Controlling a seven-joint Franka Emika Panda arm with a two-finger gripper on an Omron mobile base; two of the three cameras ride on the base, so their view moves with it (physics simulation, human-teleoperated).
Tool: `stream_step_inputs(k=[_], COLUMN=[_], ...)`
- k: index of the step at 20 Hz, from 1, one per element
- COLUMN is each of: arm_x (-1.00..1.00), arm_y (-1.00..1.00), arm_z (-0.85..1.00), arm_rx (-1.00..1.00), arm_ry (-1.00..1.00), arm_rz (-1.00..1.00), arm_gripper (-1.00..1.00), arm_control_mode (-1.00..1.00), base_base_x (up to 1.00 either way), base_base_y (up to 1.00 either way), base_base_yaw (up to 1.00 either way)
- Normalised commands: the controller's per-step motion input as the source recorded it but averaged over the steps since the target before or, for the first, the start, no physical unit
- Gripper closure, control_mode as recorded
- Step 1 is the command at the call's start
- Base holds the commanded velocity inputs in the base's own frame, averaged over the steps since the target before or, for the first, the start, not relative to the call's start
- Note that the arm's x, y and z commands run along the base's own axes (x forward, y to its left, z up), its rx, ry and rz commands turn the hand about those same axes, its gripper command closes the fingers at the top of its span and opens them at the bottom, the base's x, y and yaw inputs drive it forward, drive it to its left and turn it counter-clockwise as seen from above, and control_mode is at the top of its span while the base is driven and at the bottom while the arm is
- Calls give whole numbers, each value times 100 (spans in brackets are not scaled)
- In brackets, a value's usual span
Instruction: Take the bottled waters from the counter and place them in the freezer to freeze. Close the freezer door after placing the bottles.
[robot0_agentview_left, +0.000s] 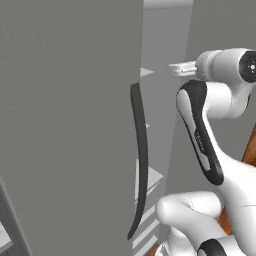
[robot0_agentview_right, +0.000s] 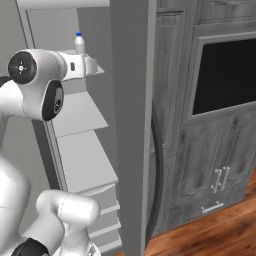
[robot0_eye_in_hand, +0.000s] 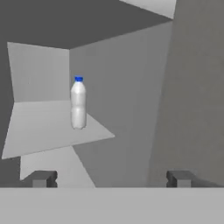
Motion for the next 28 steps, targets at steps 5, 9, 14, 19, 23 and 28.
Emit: stream_step_inputs(k=[5,9,14,19,23,28], arm_x=[-29,-56,-66,-26,-39,-43], arm_y=[0,-8,-31,-22,-1,3], arm_z=[9,0,-27,-35,-59,-49], arm_rx=[-2,0,14,37,19,1], arm_ry=[56,45,25,26,16,2], arm_rz=[-25,-26,-15,0,0,0], arm_gripper=[-100,-100,-100,-100,-100,-100], arm_control_mode=[-100,-100,-100,-100,-100,-100], base_base_x=[0,0,0,0,0,0], base_base_y=[0,0,0,0,0,0], base_base_yaw=[0,0,0,0,0,0])
